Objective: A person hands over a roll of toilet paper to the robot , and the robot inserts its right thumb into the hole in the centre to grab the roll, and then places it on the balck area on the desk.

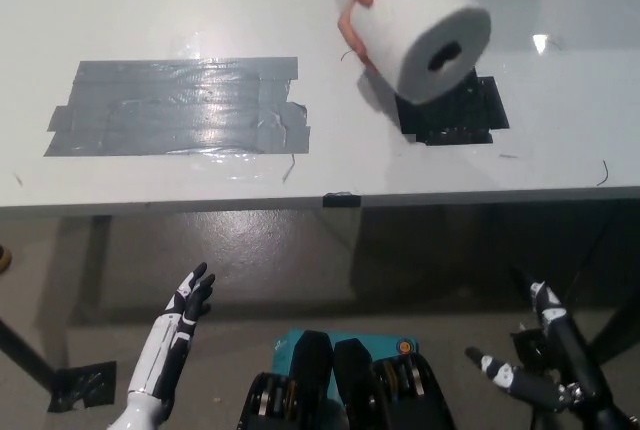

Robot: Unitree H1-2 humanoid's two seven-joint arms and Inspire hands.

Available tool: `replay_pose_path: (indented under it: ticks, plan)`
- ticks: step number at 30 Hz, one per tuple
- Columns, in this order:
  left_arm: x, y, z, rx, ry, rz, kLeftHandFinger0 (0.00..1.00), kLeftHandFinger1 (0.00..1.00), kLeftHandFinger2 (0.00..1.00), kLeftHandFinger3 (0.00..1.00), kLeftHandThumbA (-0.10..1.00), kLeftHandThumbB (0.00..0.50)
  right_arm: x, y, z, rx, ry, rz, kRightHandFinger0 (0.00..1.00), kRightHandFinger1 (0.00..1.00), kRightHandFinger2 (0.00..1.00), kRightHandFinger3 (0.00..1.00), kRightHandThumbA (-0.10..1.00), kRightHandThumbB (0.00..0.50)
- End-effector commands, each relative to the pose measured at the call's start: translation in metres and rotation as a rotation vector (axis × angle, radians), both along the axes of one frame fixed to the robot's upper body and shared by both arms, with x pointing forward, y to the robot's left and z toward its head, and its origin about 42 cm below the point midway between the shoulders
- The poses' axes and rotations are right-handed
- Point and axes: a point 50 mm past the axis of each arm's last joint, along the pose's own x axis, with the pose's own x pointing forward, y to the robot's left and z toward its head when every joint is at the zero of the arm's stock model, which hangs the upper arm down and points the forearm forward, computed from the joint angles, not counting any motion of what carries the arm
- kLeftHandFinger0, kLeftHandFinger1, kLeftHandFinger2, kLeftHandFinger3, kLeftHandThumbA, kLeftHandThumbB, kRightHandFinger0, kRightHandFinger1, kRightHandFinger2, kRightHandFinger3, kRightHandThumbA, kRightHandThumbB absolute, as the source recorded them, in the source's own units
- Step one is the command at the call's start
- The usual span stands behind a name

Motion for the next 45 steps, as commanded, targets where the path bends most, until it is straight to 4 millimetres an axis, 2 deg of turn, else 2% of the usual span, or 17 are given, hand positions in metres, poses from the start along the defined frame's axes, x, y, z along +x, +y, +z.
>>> replay_pose_path:
  ticks: [1,3,6,7,8,10,13,16,19,20,24,29,31,32,34,39,45]
  plan:
    - [0.0,0.002,0.008,0.03,-0.047,-0.027,1.0,1.0,1.0,1.0,1.0,0.162,0.018,-0.011,0.064,-0.056,-0.234,-0.058,1.0,1.0,1.0,1.0,0.78,0.278]
    - [-0.001,0.002,0.008,0.032,-0.044,-0.028,1.0,1.0,1.0,1.0,1.0,0.164,0.032,-0.017,0.088,-0.106,-0.294,-0.087,1.0,1.0,1.0,1.0,0.78,0.314]
    - [0.0,0.001,0.008,0.034,-0.044,-0.03,1.0,1.0,1.0,1.0,1.0,0.158,0.053,-0.024,0.111,-0.153,-0.348,-0.117,1.0,1.0,1.0,1.0,0.77,0.334]
    - [0.0,0.001,0.008,0.034,-0.045,-0.03,1.0,1.0,1.0,1.0,1.0,0.152,0.057,-0.025,0.115,-0.162,-0.354,-0.124,1.0,1.0,1.0,1.0,0.76,0.332]
    - [0.001,0.001,0.008,0.033,-0.047,-0.032,1.0,1.0,1.0,1.0,1.0,0.153,0.071,-0.029,0.129,-0.196,-0.383,-0.142,1.0,1.0,1.0,1.0,0.75,0.311]
    - [0.001,0.001,0.009,0.034,-0.049,-0.034,1.0,1.0,1.0,1.0,1.0,0.151,0.083,-0.032,0.139,-0.211,-0.383,-0.141,1.0,1.0,1.0,1.0,0.75,0.279]
    - [0.002,0.001,0.01,0.026,-0.05,-0.037,1.0,1.0,1.0,1.0,1.0,0.15,0.105,-0.034,0.158,-0.244,-0.385,-0.143,1.0,1.0,1.0,1.0,0.77,0.269]
    - [0.003,0.001,0.011,0.027,-0.049,-0.036,1.0,1.0,1.0,1.0,1.0,0.152,0.118,-0.034,0.166,-0.261,-0.399,-0.134,1.0,1.0,1.0,1.0,0.77,0.273]
    - [0.004,0.002,0.012,0.029,-0.05,-0.04,1.0,1.0,1.0,1.0,1.0,0.155,0.14,-0.035,0.18,-0.313,-0.393,-0.142,1.0,1.0,1.0,1.0,0.76,0.286]
    - [0.005,0.002,0.012,0.033,-0.05,-0.041,1.0,1.0,1.0,1.0,1.0,0.157,0.145,-0.035,0.183,-0.318,-0.386,-0.142,1.0,1.0,1.0,1.0,0.72,0.283]
    - [0.006,0.001,0.012,0.039,-0.055,-0.042,1.0,1.0,1.0,1.0,1.0,0.149,0.163,-0.036,0.191,-0.368,-0.359,-0.132,1.0,1.0,1.0,1.0,0.74,0.307]
    - [0.007,0.001,0.014,0.04,-0.056,-0.043,1.0,1.0,1.0,1.0,1.0,0.165,0.185,-0.032,0.198,-0.419,-0.319,-0.116,1.0,1.0,1.0,1.0,0.71,0.283]
    - [0.008,0.0,0.015,0.037,-0.06,-0.047,1.0,1.0,1.0,1.0,1.0,0.164,0.191,-0.03,0.2,-0.422,-0.306,-0.112,1.0,1.0,1.0,1.0,0.71,0.305]
    - [0.009,0.0,0.015,0.037,-0.062,-0.048,1.0,1.0,1.0,1.0,1.0,0.163,0.192,-0.029,0.2,-0.423,-0.304,-0.111,1.0,1.0,1.0,1.0,0.71,0.305]
    - [0.009,0.0,0.016,0.047,-0.063,-0.049,1.0,1.0,1.0,1.0,1.0,0.166,0.199,-0.026,0.2,-0.427,-0.294,-0.107,1.0,1.0,1.0,1.0,0.73,0.34]
    - [0.01,0.0,0.017,0.039,-0.064,-0.051,1.0,1.0,1.0,1.0,1.0,0.16,0.208,-0.019,0.196,-0.446,-0.265,-0.093,1.0,1.0,1.0,1.0,0.76,0.368]
    - [0.011,0.001,0.017,0.048,-0.066,-0.053,1.0,1.0,1.0,1.0,1.0,0.15,0.212,-0.005,0.193,-0.477,-0.237,-0.054,1.0,1.0,1.0,1.0,0.79,0.356]
